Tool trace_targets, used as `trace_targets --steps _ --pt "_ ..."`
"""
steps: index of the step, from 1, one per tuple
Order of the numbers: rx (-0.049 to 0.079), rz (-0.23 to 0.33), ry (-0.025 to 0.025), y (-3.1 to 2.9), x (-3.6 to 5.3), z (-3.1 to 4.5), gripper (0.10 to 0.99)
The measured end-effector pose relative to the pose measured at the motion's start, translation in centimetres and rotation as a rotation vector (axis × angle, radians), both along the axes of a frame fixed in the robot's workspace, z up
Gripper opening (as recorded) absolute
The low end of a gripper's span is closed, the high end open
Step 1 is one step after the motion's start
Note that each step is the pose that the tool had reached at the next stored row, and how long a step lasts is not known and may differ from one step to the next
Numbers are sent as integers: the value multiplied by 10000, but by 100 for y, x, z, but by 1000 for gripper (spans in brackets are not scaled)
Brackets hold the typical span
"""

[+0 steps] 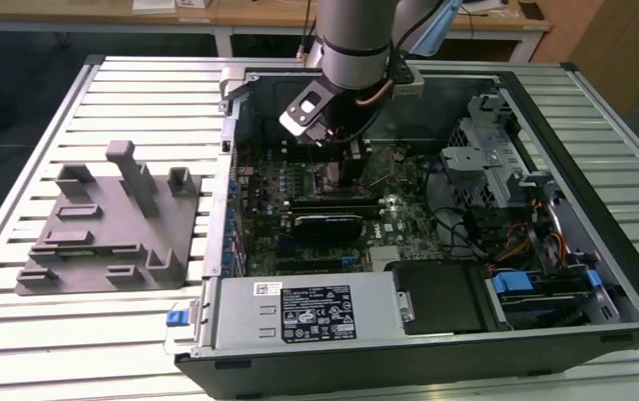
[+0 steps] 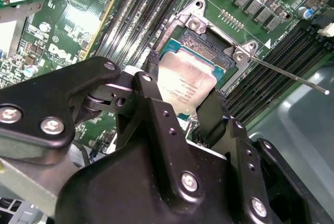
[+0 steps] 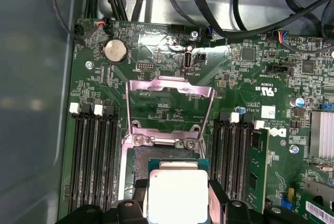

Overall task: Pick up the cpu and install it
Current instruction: 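Place the cpu into insertion slot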

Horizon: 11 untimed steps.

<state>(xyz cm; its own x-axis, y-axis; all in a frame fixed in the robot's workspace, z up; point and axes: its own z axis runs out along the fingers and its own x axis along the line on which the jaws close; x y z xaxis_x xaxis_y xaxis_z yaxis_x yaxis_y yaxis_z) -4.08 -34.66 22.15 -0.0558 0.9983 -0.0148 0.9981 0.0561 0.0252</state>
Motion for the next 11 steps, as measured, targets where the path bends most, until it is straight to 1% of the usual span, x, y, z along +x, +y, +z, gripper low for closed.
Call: trace_targets --steps 11 --pt "0 -43 0 31 -3 -42 541"
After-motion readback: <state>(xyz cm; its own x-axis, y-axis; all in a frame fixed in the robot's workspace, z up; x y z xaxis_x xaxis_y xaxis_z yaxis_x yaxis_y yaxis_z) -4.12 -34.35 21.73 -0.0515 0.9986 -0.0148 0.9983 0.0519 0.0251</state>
